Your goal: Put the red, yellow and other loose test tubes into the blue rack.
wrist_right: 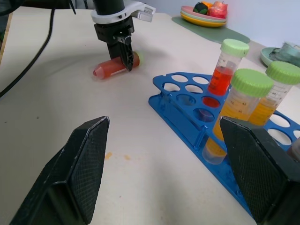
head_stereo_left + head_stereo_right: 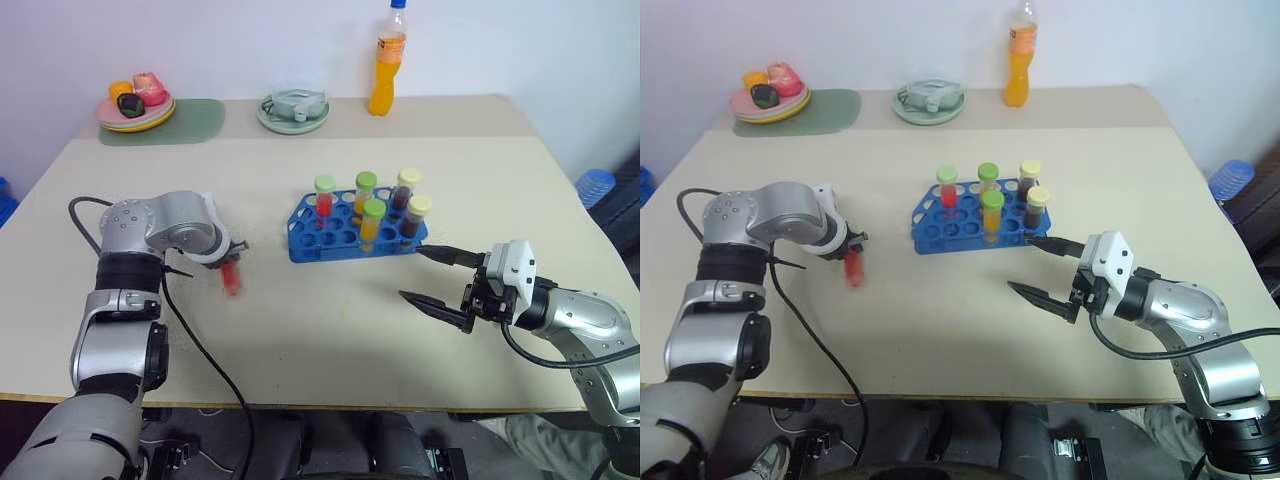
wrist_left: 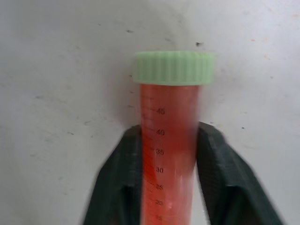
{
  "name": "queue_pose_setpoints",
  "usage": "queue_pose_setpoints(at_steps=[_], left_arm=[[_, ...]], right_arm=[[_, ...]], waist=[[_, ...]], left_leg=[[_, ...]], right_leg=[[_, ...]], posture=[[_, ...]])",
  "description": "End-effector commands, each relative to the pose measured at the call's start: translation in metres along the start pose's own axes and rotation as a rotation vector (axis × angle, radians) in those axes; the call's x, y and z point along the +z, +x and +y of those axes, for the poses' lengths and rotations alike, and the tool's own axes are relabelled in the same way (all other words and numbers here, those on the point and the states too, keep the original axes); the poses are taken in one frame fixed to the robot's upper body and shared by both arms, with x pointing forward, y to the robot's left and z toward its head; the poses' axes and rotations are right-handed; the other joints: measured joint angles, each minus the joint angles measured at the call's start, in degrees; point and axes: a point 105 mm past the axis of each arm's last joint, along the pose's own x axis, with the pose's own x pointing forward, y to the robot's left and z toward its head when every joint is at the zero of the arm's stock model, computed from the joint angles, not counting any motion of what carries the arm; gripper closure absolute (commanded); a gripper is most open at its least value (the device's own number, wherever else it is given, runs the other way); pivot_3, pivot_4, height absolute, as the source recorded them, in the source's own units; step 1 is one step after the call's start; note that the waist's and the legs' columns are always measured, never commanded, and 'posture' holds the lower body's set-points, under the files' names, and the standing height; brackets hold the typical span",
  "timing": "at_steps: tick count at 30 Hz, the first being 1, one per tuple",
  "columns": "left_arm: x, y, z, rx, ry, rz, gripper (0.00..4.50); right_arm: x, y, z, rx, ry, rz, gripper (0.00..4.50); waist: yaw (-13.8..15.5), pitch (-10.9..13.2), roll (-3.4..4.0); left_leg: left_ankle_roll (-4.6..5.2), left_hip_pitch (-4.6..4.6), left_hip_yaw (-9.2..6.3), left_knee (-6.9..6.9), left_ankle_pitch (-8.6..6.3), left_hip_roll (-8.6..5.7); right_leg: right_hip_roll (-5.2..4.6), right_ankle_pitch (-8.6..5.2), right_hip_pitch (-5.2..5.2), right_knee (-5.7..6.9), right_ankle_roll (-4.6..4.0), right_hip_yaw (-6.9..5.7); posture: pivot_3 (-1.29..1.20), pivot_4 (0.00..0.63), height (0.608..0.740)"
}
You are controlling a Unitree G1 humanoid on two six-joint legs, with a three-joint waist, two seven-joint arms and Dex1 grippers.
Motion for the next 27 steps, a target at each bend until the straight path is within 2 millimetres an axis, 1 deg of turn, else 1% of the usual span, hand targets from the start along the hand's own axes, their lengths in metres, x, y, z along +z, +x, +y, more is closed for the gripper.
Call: queue_pose_setpoints(at_steps=[1, 4, 5, 8, 9, 10, 11, 13, 14, 15, 16, 18, 20, 22, 24, 25, 27], left_arm=[[-0.002, 0.004, 0.009, -0.003, 0.001, 0.006, 3.7], [0.0, -0.003, 0.01, -0.055, 0.031, -0.029, 3.7], [0.002, -0.008, 0.01, -0.084, 0.058, -0.059, 3.7], [0.007, -0.018, 0.011, -0.134, 0.061, -0.138, 3.7], [0.014, -0.032, 0.015, -0.145, 0.117, -0.267, 3.7], [0.016, -0.043, 0.018, -0.171, 0.152, -0.361, 3.7], [0.014, -0.052, 0.017, -0.233, 0.182, -0.415, 3.7], [0.01, -0.069, 0.006, -0.362, 0.269, -0.513, 3.7], [0.012, -0.08, -0.003, -0.447, 0.319, -0.614, 3.7], [0.008, -0.096, -0.015, -0.574, 0.4, -0.718, 3.7], [0.003, -0.102, -0.018, -0.611, 0.474, -0.764, 3.7], [-0.002, -0.107, -0.022, -0.657, 0.538, -0.816, 3.7], [-0.002, -0.116, -0.032, -0.713, 0.594, -0.912, 3.7], [-0.002, -0.126, -0.043, -0.735, 0.711, -1.067, 3.7], [0.0, -0.134, -0.049, -0.746, 0.774, -1.23, 3.7], [0.0, -0.133, -0.054, -0.746, 0.806, -1.288, 3.7], [-0.002, -0.13, -0.063, -0.777, 0.837, -1.343, 3.7]], right_arm=[[0.013, 0.003, -0.001, 0.005, -0.051, -0.029, 0.65], [0.012, 0.004, -0.002, 0.005, -0.054, -0.028, 0.65], [0.012, 0.004, -0.003, 0.006, -0.056, -0.028, 0.65], [0.012, 0.004, -0.005, 0.006, -0.059, -0.027, 0.65], [0.011, 0.005, -0.006, 0.007, -0.06, -0.027, 0.65], [0.011, 0.006, -0.006, 0.008, -0.059, -0.027, 0.65], [0.011, 0.007, -0.007, 0.009, -0.057, -0.028, 0.65], [0.009, 0.007, -0.008, 0.011, -0.053, -0.028, 0.65], [0.008, 0.007, -0.008, 0.012, -0.049, -0.028, 0.65], [0.007, 0.007, -0.007, 0.013, -0.046, -0.028, 0.65], [0.006, 0.007, -0.007, 0.014, -0.043, -0.027, 0.65], [0.005, 0.007, -0.006, 0.016, -0.035, -0.025, 0.65], [0.004, 0.006, -0.006, 0.015, -0.027, -0.024, 0.65], [0.004, 0.003, -0.006, 0.008, -0.018, -0.02, 0.65], [0.002, -0.001, -0.007, -0.008, -0.014, -0.009, 0.65], [0.002, -0.003, -0.007, -0.02, -0.009, -0.005, 0.65], [0.0, -0.006, -0.007, -0.037, -0.001, 0.001, 0.65]], waist=[[-0.06, -0.01, 0.01], [-0.19, -0.01, 0.0], [-0.32, -0.01, 0.0], [-0.4, 0.01, -0.02], [-0.39, 0.01, -0.03], [-0.68, 0.05, -0.04], [-0.88, 0.05, -0.05], [-1.11, 0.06, -0.03], [-1.04, 0.07, -0.02], [-0.75, 0.08, -0.01], [-0.56, 0.09, 0.02], [-0.2, 0.1, 0.03], [-0.09, 0.1, 0.04], [-0.17, 0.1, 0.03], [-0.28, 0.11, 0.03], [-0.3, 0.11, 0.03], [-0.29, 0.11, 0.04]], left_leg=[[0.0, 0.0, 0.0, 0.0, 0.0, 0.0], [-0.01, 0.0, -0.01, 0.0, 0.01, 0.02], [-0.01, -0.02, -0.01, 0.0, 0.01, 0.02], [-0.01, -0.09, 0.01, 0.0, 0.01, 0.02], [-0.01, -0.1, 0.01, 0.0, 0.01, 0.02], [-0.01, -0.12, 0.01, 0.0, 0.01, 0.02], [-0.01, -0.16, 0.05, -0.05, 0.01, 0.03], [-0.02, -0.14, 0.06, -0.19, 0.0, 0.04], [-0.02, -0.15, 0.06, -0.21, 0.0, 0.04], [-0.02, -0.15, 0.06, -0.21, 0.0, 0.04], [-0.01, -0.15, 0.06, -0.21, 0.0, 0.04], [0.0, -0.14, 0.08, -0.21, 0.0, 0.05], [0.01, -0.13, 0.05, -0.21, -0.01, 0.04], [0.03, -0.14, 0.04, -0.21, -0.02, 0.05], [0.06, -0.15, 0.05, -0.22, -0.04, 0.05], [0.08, -0.16, 0.07, -0.24, -0.05, 0.05], [0.1, -0.17, 0.08, -0.26, -0.07, 0.06]], right_leg=[[0.0, 0.0, 0.0, 0.01, 0.0, 0.01], [0.01, 0.0, -0.02, 0.08, 0.0, 0.01], [0.0, 0.0, -0.04, 0.08, 0.0, 0.02], [0.02, -0.01, -0.16, 0.15, -0.01, 0.04], [0.01, -0.01, -0.16, 0.15, -0.01, 0.04], [0.01, -0.01, -0.16, 0.14, -0.01, 0.04], [0.01, -0.01, -0.24, 0.14, -0.02, 0.06], [0.04, -0.02, -0.29, 0.1, -0.03, 0.09], [0.03, -0.02, -0.29, 0.06, -0.03, 0.09], [0.04, -0.02, -0.27, 0.0, -0.04, 0.09], [0.02, -0.02, -0.22, -0.04, -0.04, 0.07], [0.02, -0.02, -0.13, -0.16, -0.04, 0.06], [0.01, -0.02, -0.06, -0.22, -0.04, 0.04], [0.01, -0.02, -0.04, -0.25, -0.04, 0.03], [0.0, -0.02, -0.04, -0.32, -0.04, 0.03], [-0.01, -0.02, -0.04, -0.33, -0.04, 0.03], [-0.01, -0.02, -0.04, -0.36, -0.04, 0.03]], posture=[[0.0, 0.15, 0.74], [0.0, 0.15, 0.74], [0.0, 0.15, 0.74], [0.0, 0.15, 0.74], [0.0, 0.15, 0.74], [0.0, 0.15, 0.74], [0.0, 0.15, 0.74], [0.0, 0.15, 0.74], [0.0, 0.15, 0.74], [0.0, 0.15, 0.74], [0.0, 0.15, 0.74], [0.0, 0.15, 0.74], [0.0, 0.15, 0.74], [0.0, 0.15, 0.74], [0.0, 0.15, 0.74], [0.0, 0.15, 0.74], [0.0, 0.15, 0.74]])
